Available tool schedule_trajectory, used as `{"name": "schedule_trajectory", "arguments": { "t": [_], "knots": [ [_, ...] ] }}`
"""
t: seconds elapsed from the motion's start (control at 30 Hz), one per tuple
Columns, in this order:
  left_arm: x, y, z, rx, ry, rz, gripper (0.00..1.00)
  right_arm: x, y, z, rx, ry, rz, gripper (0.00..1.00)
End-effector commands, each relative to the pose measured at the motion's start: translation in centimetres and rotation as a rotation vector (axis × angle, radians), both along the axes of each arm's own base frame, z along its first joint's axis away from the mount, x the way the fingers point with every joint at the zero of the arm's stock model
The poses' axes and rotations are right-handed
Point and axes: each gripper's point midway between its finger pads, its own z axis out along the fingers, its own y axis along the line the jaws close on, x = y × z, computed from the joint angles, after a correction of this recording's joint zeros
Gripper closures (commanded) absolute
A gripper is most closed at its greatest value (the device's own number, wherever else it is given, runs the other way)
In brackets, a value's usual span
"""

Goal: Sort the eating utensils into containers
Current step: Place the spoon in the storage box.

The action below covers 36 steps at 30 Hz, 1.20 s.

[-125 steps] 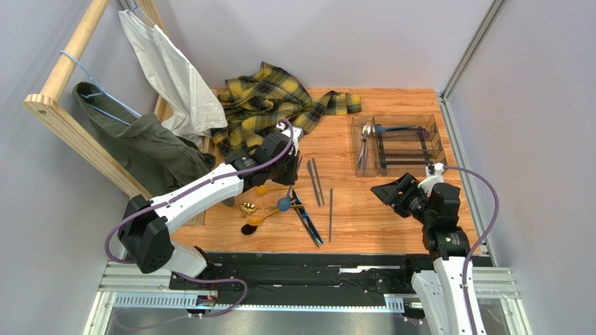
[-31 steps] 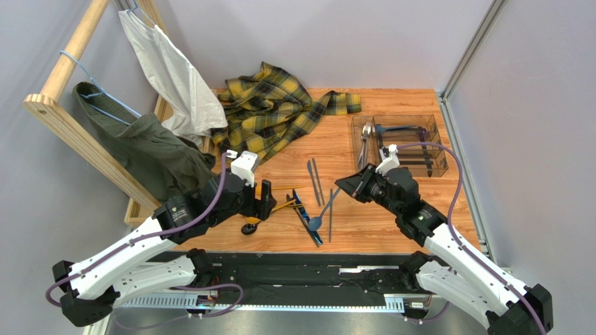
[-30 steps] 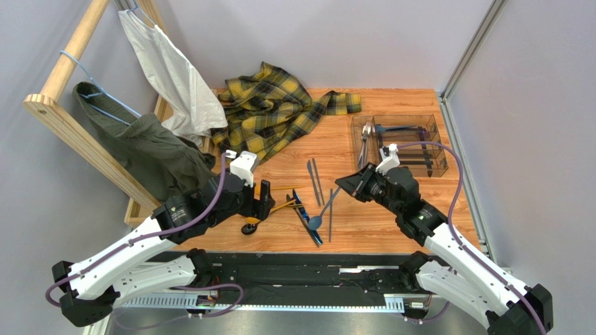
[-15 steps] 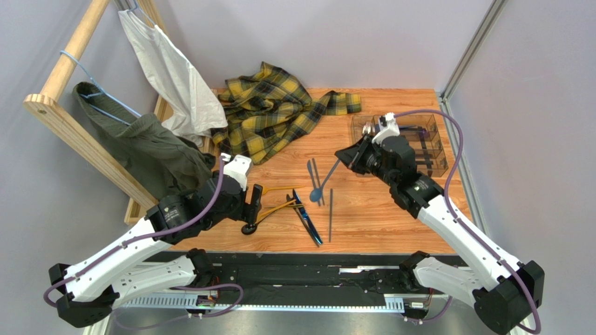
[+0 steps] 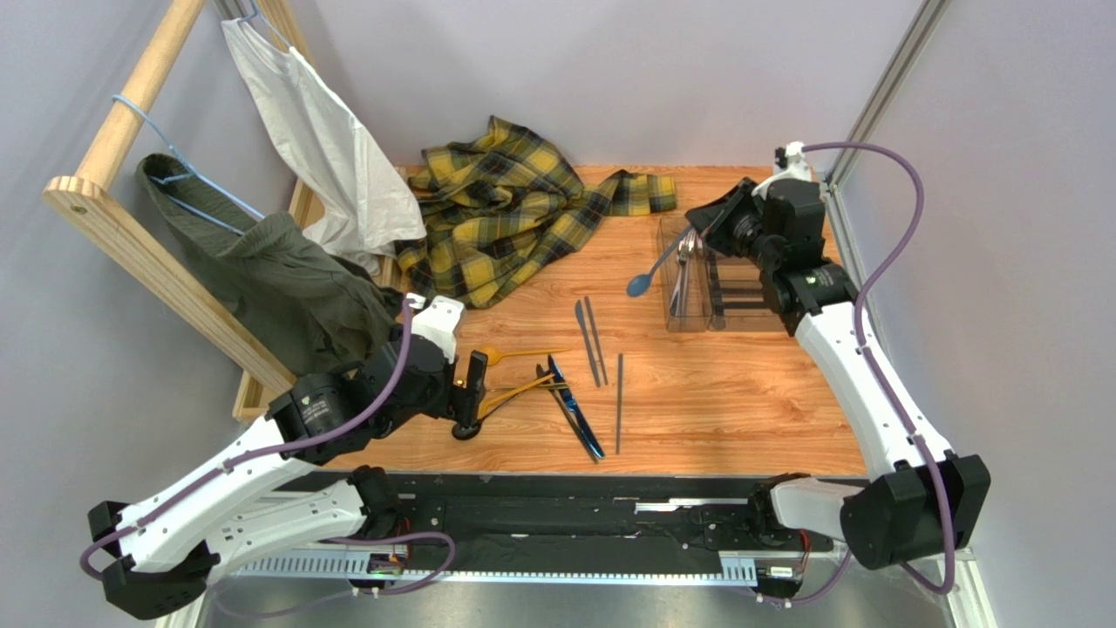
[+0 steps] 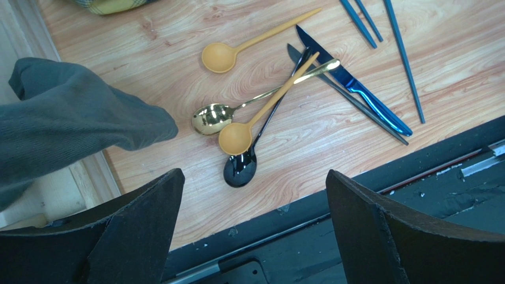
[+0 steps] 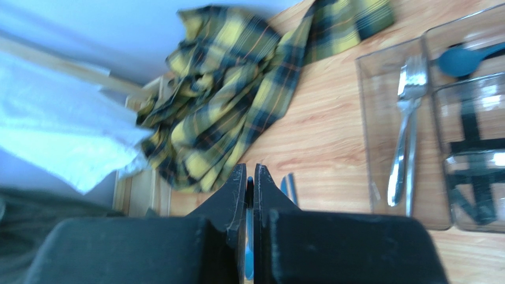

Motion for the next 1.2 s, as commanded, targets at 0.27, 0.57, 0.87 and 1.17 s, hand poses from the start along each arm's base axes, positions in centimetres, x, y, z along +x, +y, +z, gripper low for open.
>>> {"name": "schedule_trajectory", "arguments": {
  "t": [0.27,0.57,0.87,1.17],
  "knots": [
    [0.2,1.3,0.8,-0.037,-0.039,0.068,0.01,7.3,-8.2,2.6,-0.022,-0.011,-0.183,1.00],
    [-0.4,0.7,1.5,-0.086,-0.054,0.016,0.01,12.1,-15.3,-1.3,0.000,0.051,-0.352,1.00],
    [-0.7,-0.5,1.0,-0.085,-0.028,-0.039,0.01,16.5,-18.7,-3.1,-0.045,0.080,-0.437,1.00],
    [-0.9,-1.0,0.6,-0.073,-0.007,-0.067,0.01,21.0,-22.2,-6.8,-0.069,0.158,-0.473,1.00]
  ]
}}
